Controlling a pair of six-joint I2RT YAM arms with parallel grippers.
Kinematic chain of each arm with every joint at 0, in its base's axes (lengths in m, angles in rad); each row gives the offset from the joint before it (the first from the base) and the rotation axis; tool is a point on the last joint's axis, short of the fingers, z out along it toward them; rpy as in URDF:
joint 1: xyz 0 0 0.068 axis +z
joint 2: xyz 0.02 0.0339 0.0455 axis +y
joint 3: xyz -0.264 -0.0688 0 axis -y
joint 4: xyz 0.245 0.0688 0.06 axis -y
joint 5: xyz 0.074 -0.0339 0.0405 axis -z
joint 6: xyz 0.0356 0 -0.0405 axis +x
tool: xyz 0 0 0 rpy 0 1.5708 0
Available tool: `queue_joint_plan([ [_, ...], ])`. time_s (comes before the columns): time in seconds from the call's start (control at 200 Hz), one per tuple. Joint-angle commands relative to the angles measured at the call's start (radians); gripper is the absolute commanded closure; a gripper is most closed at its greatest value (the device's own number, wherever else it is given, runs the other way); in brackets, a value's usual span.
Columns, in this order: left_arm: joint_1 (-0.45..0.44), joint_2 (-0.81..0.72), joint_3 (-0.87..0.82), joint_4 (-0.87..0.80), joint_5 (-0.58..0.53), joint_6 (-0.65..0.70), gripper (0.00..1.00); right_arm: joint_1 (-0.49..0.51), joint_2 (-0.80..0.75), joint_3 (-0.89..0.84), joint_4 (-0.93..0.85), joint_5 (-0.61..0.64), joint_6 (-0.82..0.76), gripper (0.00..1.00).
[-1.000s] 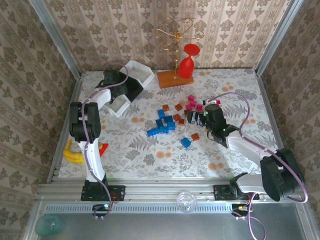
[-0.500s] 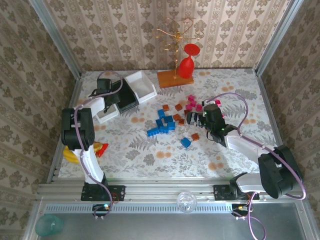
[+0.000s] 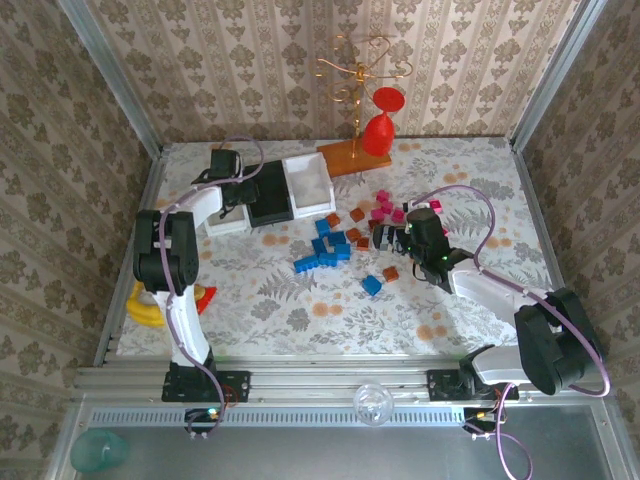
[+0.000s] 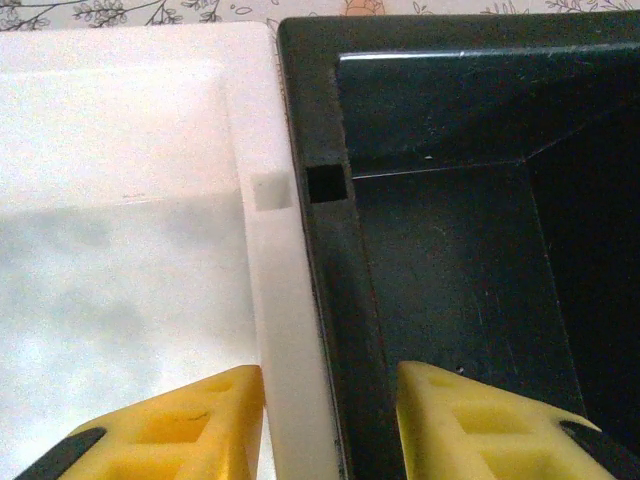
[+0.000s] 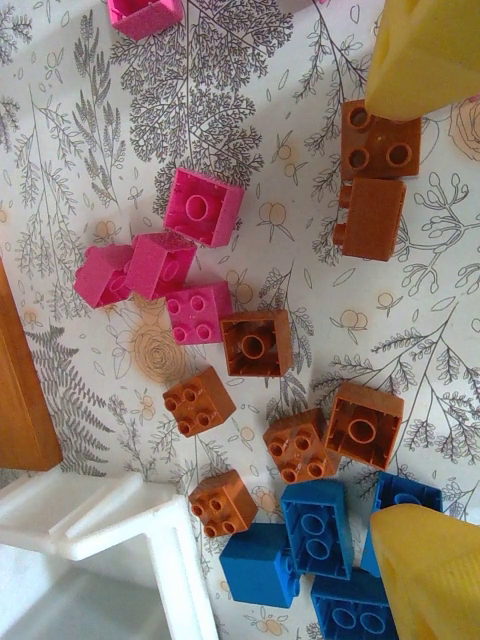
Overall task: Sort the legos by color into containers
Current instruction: Rotate the container at the top-left of the table.
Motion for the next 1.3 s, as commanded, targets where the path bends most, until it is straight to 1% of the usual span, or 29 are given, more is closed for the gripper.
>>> queue_joint_plan([
  [0.0, -0.019, 0.05, 0.058, -0.049, 0.062, 0.034, 0.6, 0.006, 0.002, 0.032, -0.022, -0.01, 0.016, 0.0],
  [0.355, -0.019, 0.167, 0.252, -0.132, 0.087, 0.074, 0.6, 0.007, -0.004, 0.036, -0.032, 0.004, 0.01, 0.0],
  [0.43, -0.017, 0.199, 0.299, -0.151, 0.094, 0.081, 0.58, 0.008, -0.002, 0.041, -0.044, 0.003, 0.012, 0.0],
  [0.47, -0.014, 0.211, 0.323, -0.163, 0.095, 0.082, 0.56, 0.007, -0.003, 0.043, -0.047, 0.003, 0.012, 0.0],
  [0.555, -0.007, 0.21, 0.354, -0.178, 0.099, 0.079, 0.49, 0.009, -0.01, 0.049, -0.06, 0.005, 0.014, 0.0],
  [0.66, 0.0, 0.158, 0.338, -0.16, 0.1, 0.067, 0.36, 0.012, -0.02, 0.055, -0.084, 0.015, 0.017, 0.0],
  [0.86, 0.021, -0.019, 0.214, -0.067, 0.107, 0.039, 0.2, 0.015, -0.032, 0.097, -0.15, 0.036, -0.001, 0.0],
  [0.995, 0.044, -0.176, 0.092, -0.015, 0.115, 0.005, 0.17, 0.013, -0.051, 0.132, -0.188, 0.063, -0.03, 0.0],
  [1.045, 0.047, -0.254, 0.018, 0.011, 0.128, -0.016, 0.16, 0.013, -0.057, 0.145, -0.204, 0.069, -0.044, 0.0],
  [1.1, 0.042, -0.337, -0.107, 0.079, 0.161, -0.054, 0.16, 0.013, -0.063, 0.154, -0.214, 0.068, -0.057, 0.0],
  [1.165, 0.022, -0.452, -0.273, 0.181, 0.207, -0.103, 0.16, 0.013, -0.066, 0.153, -0.214, 0.062, -0.069, 0.0],
  [1.205, -0.011, -0.515, -0.371, 0.224, 0.215, -0.126, 0.16, 0.013, -0.067, 0.148, -0.212, 0.047, -0.072, 0.0],
  [1.295, -0.105, -0.627, -0.539, 0.276, 0.175, -0.136, 0.15, 0.015, -0.065, 0.132, -0.199, -0.02, -0.069, 0.0],
])
